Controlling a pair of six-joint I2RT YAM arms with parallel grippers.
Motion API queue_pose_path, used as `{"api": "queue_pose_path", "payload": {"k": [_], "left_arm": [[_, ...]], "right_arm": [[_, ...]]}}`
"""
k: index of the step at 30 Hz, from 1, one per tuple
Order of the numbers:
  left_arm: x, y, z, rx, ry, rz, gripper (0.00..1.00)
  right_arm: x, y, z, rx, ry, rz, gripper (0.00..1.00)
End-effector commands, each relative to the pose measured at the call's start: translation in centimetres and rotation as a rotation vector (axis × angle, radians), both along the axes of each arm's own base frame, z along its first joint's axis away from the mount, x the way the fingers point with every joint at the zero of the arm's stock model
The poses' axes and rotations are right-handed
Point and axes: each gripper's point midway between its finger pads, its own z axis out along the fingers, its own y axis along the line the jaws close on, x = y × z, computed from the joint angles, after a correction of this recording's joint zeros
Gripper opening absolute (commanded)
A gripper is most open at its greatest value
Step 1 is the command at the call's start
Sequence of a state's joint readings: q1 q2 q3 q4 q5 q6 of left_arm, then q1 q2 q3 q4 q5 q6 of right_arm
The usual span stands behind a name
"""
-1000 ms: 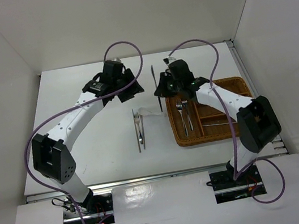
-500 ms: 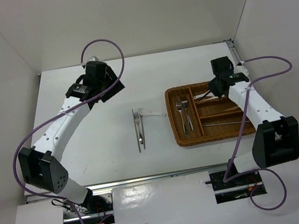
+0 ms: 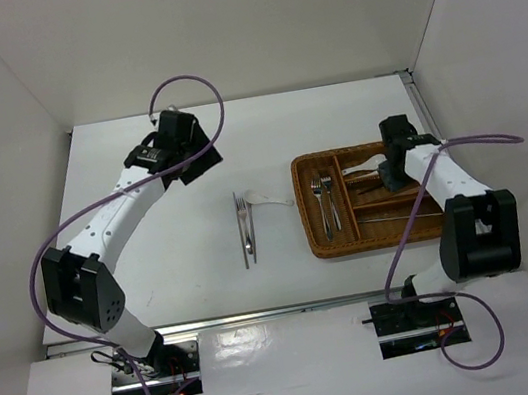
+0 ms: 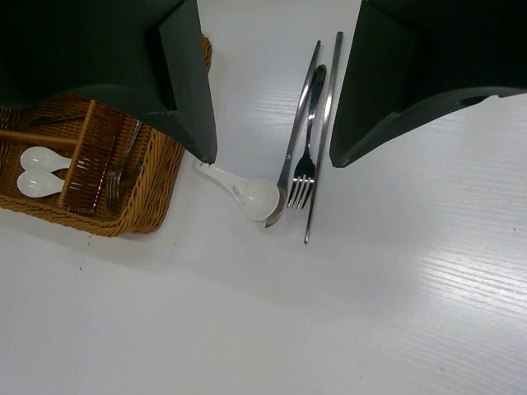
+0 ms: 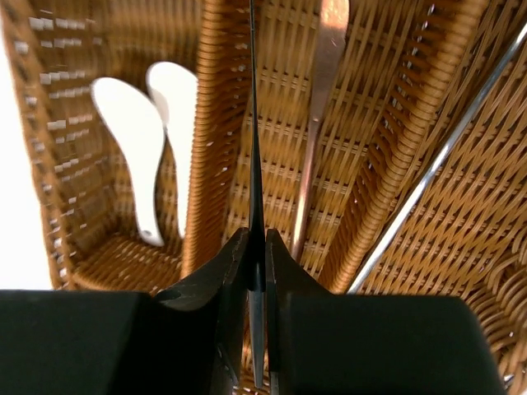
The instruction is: Sort the eating utensils into containers
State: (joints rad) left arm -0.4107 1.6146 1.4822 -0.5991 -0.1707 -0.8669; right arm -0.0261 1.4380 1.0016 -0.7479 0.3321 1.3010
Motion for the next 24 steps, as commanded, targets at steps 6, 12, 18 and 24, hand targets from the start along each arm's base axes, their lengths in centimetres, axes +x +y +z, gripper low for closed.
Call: {"api": "queue_pose_path", "payload": {"k": [6, 12, 18, 24], "left_arm": [[0.2, 0.2, -0.7, 0.018, 0.015, -0.003, 0.71], [0.2, -0.2, -1.9, 0.028, 0.020, -0.055, 0.71], [-0.3, -0.5, -4.3, 0.062, 0.052, -0.135, 0.71], [-1.5, -2.6, -7.8, 0.136, 0.087, -0.245, 0.68]], "right_arm": [[-0.1, 0.5, -2.0, 0.041, 0.082, -0.034, 0.07], [1.5, 1.2, 0.2, 0.037, 0.038, 0.096, 0.44], [3.3, 1.5, 5.4, 0.000, -0.176, 0.203, 0.71], [4.7, 3.1, 10.1, -0.050, -0.392, 0.406, 0.71]]}}
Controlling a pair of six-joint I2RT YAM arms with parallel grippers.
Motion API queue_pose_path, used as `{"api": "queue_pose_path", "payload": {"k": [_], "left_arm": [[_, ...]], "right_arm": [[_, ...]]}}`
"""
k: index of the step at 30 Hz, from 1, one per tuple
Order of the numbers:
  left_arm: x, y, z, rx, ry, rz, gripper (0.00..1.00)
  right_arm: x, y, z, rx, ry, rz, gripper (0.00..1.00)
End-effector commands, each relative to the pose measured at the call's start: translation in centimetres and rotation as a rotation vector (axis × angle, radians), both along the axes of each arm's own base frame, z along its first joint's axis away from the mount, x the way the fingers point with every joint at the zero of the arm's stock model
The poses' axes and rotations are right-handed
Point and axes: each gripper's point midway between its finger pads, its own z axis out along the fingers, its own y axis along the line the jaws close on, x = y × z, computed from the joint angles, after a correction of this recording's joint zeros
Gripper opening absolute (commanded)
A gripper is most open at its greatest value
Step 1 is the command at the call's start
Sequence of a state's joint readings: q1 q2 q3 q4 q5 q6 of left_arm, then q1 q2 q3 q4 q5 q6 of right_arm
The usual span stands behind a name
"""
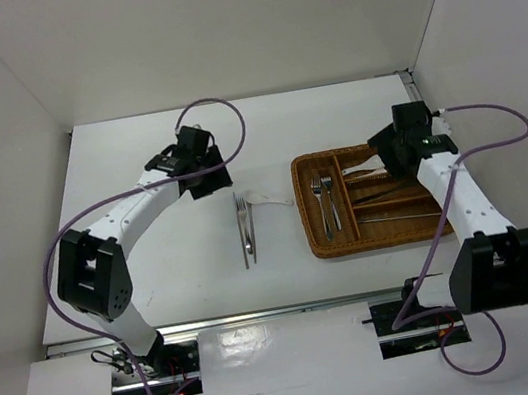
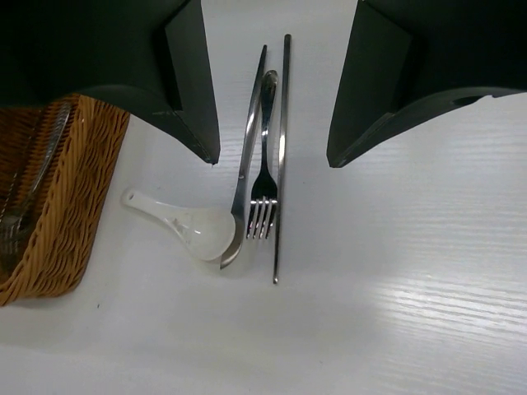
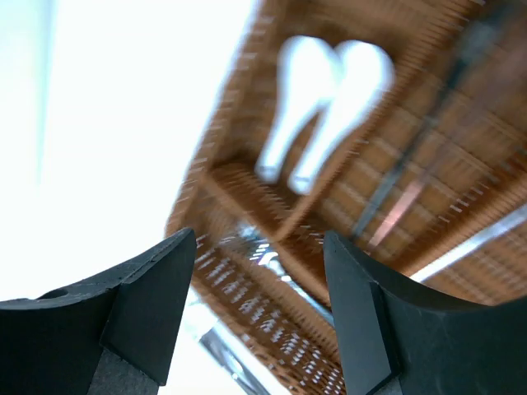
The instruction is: Sort the eating utensils into containers
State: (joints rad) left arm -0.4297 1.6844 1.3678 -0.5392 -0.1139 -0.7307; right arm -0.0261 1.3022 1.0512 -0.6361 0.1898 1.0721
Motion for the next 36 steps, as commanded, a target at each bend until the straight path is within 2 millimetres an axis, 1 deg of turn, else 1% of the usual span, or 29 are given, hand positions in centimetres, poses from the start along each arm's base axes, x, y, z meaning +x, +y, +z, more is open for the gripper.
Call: {"api": "queue_pose_path", "payload": {"k": [1, 3, 4, 5, 6, 7, 8, 9, 10, 11, 12, 13, 14, 18, 20, 21, 22, 25, 26, 27, 29, 30, 33, 36], "left_arm": [[-0.5, -2.3, -1.7, 0.047, -0.004, -0.105, 0.67], [-0.9, -2.5, -2.8, 0.068, 0.022, -0.113, 0.66], [-1.1, -2.8, -3.6, 0.077, 0.040, -0.122, 0.62], [-1.1, -2.8, -3.6, 0.077, 0.040, -0.122, 0.61], [-1.3, -2.7, -4.5, 0.088, 0.062, -0.123, 0.60], [-1.6, -2.6, -4.9, 0.086, 0.073, -0.114, 0.58], [-1.4, -2.7, -5.4, 0.087, 0.075, -0.114, 0.55], [-1.6, -2.9, -6.1, 0.082, 0.090, -0.122, 0.53], [-1.9, -3.4, -6.1, 0.074, 0.095, -0.138, 0.51], [-1.9, -3.4, -6.3, 0.066, 0.096, -0.128, 0.50], [-2.1, -3.3, -7.1, 0.071, 0.105, -0.128, 0.50], [-2.1, -3.4, -7.1, 0.066, 0.107, -0.121, 0.49], [-2.6, -3.3, -7.5, 0.064, 0.123, -0.127, 0.49], [-3.2, -3.0, -8.8, 0.082, 0.160, -0.127, 0.49], [-3.6, -2.7, -9.8, 0.105, 0.193, -0.136, 0.47], [-3.8, -2.9, -9.5, 0.120, 0.191, -0.142, 0.47], [-3.9, -2.4, -10.1, 0.145, 0.203, -0.132, 0.47], [-4.7, -2.3, -10.7, 0.195, 0.226, -0.138, 0.46], [-4.6, -2.1, -10.5, 0.207, 0.225, -0.132, 0.45], [-4.6, -2.1, -10.9, 0.208, 0.235, -0.124, 0.45], [-4.7, -2.1, -10.9, 0.208, 0.236, -0.124, 0.44], [-4.7, -2.1, -11.1, 0.213, 0.245, -0.124, 0.44], [-5.0, -2.5, -11.4, 0.211, 0.256, -0.138, 0.44], [-4.6, -2.7, -11.7, 0.212, 0.257, -0.138, 0.44]], "right_arm": [[1.8, 1.1, 3.5, -0.052, -0.185, 0.160, 0.71], [2.3, 1.6, 4.4, -0.061, -0.248, 0.204, 0.71], [2.2, 2.1, 4.0, -0.056, -0.249, 0.242, 0.71], [2.4, 2.4, 4.3, -0.057, -0.267, 0.264, 0.71], [2.5, 2.6, 4.5, -0.060, -0.286, 0.283, 0.71], [2.5, 2.8, 4.5, -0.051, -0.288, 0.293, 0.71], [2.4, 3.0, 4.2, -0.054, -0.286, 0.310, 0.71], [2.4, 3.2, 4.2, -0.047, -0.288, 0.318, 0.71], [2.3, 3.1, 4.2, -0.055, -0.286, 0.326, 0.71], [2.4, 3.1, 3.8, -0.053, -0.276, 0.326, 0.71], [2.4, 3.3, 3.8, -0.055, -0.276, 0.342, 0.71], [2.4, 3.3, 3.8, -0.055, -0.276, 0.342, 0.71], [2.4, 3.3, 3.8, -0.055, -0.276, 0.342, 0.71], [2.4, 3.3, 3.8, -0.055, -0.276, 0.342, 0.71], [2.5, 3.3, 3.5, -0.053, -0.267, 0.342, 0.71], [2.3, 3.3, 3.3, -0.051, -0.256, 0.342, 0.71], [2.2, 3.3, 2.8, -0.048, -0.238, 0.343, 0.71], [2.2, 3.3, 2.8, -0.040, -0.239, 0.335, 0.71], [2.2, 3.4, 2.8, -0.033, -0.240, 0.329, 0.71], [2.1, 3.4, 2.4, -0.031, -0.231, 0.329, 0.71], [2.1, 3.4, 2.4, -0.031, -0.231, 0.329, 0.71], [2.1, 3.4, 2.1, -0.029, -0.222, 0.329, 0.71], [2.1, 3.4, 2.1, -0.029, -0.222, 0.329, 0.71], [2.4, 3.4, 2.1, -0.029, -0.221, 0.329, 0.71]]}}
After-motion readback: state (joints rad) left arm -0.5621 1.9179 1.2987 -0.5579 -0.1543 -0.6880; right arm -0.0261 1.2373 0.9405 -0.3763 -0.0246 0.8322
